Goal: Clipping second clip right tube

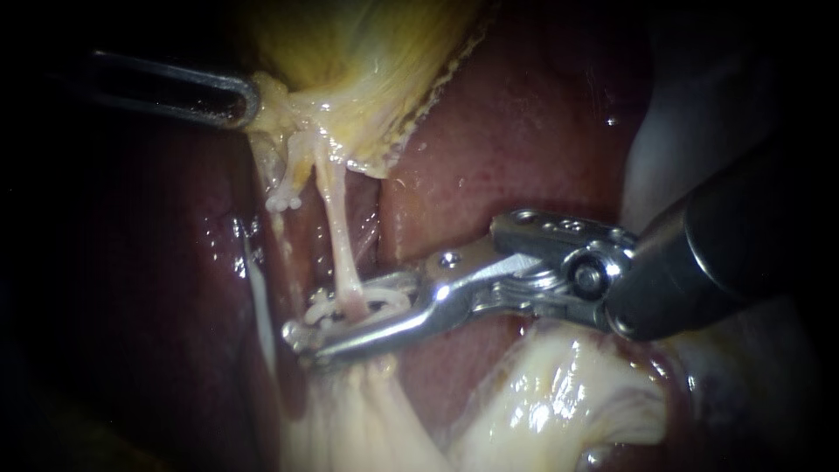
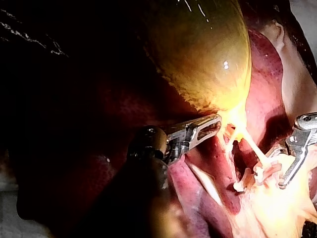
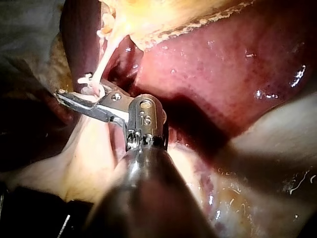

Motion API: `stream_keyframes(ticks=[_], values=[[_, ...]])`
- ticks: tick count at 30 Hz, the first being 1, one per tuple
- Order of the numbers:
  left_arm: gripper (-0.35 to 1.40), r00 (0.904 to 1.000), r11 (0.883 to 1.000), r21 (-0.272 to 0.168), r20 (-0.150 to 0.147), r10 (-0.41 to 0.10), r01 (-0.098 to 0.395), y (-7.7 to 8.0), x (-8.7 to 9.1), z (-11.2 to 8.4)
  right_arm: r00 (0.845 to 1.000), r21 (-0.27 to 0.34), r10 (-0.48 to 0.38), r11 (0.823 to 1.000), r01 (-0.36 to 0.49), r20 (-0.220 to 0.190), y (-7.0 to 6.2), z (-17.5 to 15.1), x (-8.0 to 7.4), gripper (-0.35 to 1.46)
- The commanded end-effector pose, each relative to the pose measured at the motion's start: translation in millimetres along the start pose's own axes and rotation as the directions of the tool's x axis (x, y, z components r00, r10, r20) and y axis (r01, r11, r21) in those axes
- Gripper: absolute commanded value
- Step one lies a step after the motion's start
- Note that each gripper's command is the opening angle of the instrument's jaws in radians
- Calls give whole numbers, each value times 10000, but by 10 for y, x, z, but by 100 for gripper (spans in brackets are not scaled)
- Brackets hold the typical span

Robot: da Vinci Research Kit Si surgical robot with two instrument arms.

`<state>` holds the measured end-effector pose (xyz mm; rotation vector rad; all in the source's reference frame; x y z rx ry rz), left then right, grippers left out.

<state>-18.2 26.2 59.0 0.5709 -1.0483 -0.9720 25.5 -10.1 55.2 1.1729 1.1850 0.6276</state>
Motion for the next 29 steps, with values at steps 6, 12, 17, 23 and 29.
stream_keyframes(ticks=[6, 12, 17, 23, 29], values=[[-35, 10000, 10000, 0, 2, -1, 1, 0, 0, 0, 9999, -77, 19, 10000, -20, -121, 9, -4, 1, 13], [-35, 10000, 10000, 0, 2, -1, 1, 0, 0, 0, 10000, 123, 24, 9999, -24, 8, 10, -8, 3, -35], [-35, 10000, 10000, 0, 2, -1, 1, 0, 0, 0, 10000, 171, 19, 9999, -20, 89, 10, -8, 3, -35], [-35, 10000, 10000, 0, 2, -2, 2, 0, 0, 0, 10000, 172, 19, 9998, -20, 91, 11, -8, 3, -35], [-35, 10000, 10000, 3, 1, -2, 2, 0, 0, 0, 10000, 175, 21, 9998, -23, 90, 13, -11, 3, -35]])
